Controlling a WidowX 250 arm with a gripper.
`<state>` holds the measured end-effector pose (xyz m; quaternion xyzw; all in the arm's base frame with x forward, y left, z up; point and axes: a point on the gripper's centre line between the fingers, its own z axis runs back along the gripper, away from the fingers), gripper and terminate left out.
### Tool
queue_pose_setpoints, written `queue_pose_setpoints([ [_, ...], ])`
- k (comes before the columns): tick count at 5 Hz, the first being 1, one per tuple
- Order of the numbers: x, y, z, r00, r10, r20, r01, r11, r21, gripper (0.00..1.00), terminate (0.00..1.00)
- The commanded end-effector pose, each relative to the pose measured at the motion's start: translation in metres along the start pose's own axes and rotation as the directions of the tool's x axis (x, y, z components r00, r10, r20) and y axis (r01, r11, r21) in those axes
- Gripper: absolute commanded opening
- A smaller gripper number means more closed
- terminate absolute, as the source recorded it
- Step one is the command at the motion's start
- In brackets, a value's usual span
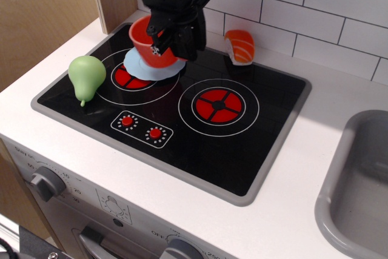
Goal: Take cup off plate
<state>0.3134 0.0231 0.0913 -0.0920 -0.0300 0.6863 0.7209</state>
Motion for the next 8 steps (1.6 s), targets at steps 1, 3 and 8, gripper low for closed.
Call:
queue_pose_setpoints([
  [1, -0.031, 0.028, -0.003, 0.99, -0.119, -0.074, 0.123, 0.991, 0.05, 0.0, 0.0],
  [3, -0.072, 0.057, -0.007, 0.968, -0.226, -0.111, 0.234, 0.97, 0.062, 0.0, 0.0],
  [8, -0.063, 0.051, 0.05, 0.97, -0.239, 0.051, 0.241, 0.969, -0.046, 1.0, 0.0],
])
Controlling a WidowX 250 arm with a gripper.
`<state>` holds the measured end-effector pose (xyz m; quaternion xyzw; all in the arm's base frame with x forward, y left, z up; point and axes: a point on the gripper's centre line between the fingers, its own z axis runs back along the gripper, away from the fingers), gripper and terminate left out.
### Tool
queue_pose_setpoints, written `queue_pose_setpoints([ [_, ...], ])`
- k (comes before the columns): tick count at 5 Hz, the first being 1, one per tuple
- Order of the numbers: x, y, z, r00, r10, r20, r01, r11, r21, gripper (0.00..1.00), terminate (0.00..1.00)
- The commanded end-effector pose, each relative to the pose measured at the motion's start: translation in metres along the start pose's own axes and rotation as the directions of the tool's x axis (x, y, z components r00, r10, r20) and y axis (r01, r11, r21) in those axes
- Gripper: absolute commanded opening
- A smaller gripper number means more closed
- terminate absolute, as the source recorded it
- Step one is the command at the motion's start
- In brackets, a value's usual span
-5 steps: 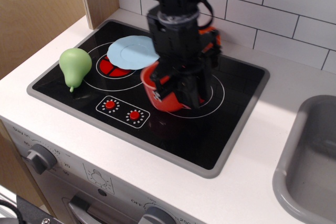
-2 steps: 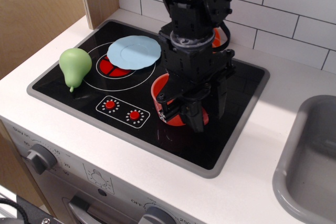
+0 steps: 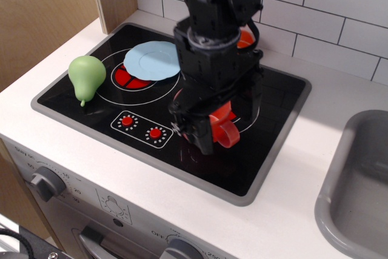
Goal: Take cup off plate
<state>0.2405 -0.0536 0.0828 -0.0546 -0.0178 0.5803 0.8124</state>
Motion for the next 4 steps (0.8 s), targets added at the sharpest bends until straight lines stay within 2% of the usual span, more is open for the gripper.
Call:
queue_pose_setpoints([
  [1, 0.0287, -0.0165, 0.0768, 0.999, -0.016, 0.044, 0.02, 0.995, -0.095, 1.0, 0.0],
  [3, 0.0287, -0.0165, 0.0768, 0.999, -0.016, 0.044, 0.02, 0.995, -0.095, 1.0, 0.0],
  [4, 0.0287, -0.0165, 0.0768, 0.999, -0.016, 0.044, 0.02, 0.995, -0.095, 1.0, 1.0],
])
